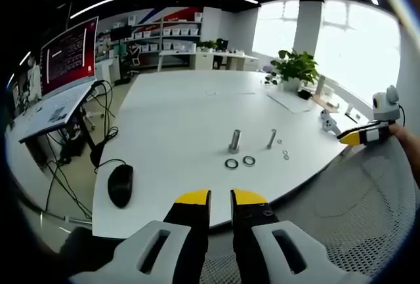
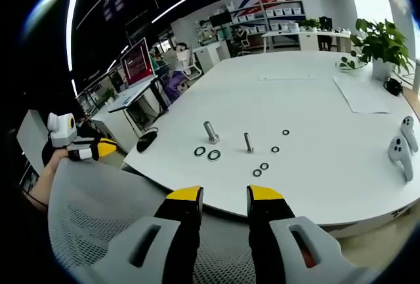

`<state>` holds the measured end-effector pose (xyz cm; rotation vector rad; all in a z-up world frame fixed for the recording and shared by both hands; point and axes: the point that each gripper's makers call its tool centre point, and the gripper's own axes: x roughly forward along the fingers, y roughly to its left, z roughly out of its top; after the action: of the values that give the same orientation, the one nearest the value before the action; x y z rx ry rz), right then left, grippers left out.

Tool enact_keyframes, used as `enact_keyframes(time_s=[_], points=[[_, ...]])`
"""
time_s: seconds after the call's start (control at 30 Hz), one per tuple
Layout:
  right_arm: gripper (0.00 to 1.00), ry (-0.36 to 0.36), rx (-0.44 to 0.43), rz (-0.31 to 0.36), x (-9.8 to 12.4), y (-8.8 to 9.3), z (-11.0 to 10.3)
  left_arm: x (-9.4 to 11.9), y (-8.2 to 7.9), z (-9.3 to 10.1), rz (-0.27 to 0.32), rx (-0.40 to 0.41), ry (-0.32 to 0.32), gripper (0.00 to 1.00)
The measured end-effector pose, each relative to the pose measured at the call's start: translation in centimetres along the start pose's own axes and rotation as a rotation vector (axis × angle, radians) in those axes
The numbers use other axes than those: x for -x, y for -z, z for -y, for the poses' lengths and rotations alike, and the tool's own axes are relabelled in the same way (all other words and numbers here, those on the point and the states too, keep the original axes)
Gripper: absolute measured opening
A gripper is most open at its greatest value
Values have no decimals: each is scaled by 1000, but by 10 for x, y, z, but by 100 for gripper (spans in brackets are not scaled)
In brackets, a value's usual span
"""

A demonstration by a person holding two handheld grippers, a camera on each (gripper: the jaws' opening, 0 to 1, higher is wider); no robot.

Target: Place the washer onto the threaded stud by aligning its center hole with the stud, sliding it down to the base, and recovering from edge contact or off-axis alignment until the washer reaches the visible bottom stop.

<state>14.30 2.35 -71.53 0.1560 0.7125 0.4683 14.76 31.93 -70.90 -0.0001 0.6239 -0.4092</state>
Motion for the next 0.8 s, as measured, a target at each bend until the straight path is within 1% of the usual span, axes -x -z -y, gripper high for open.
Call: enact_keyframes(time_s=[0.47, 0.8], points=[[29, -5, 5, -9, -1, 1, -1, 0, 0, 0, -1, 1, 0, 9], [29, -27, 20, -25, -2, 2, -4, -1, -1, -2, 3, 8, -9, 9]])
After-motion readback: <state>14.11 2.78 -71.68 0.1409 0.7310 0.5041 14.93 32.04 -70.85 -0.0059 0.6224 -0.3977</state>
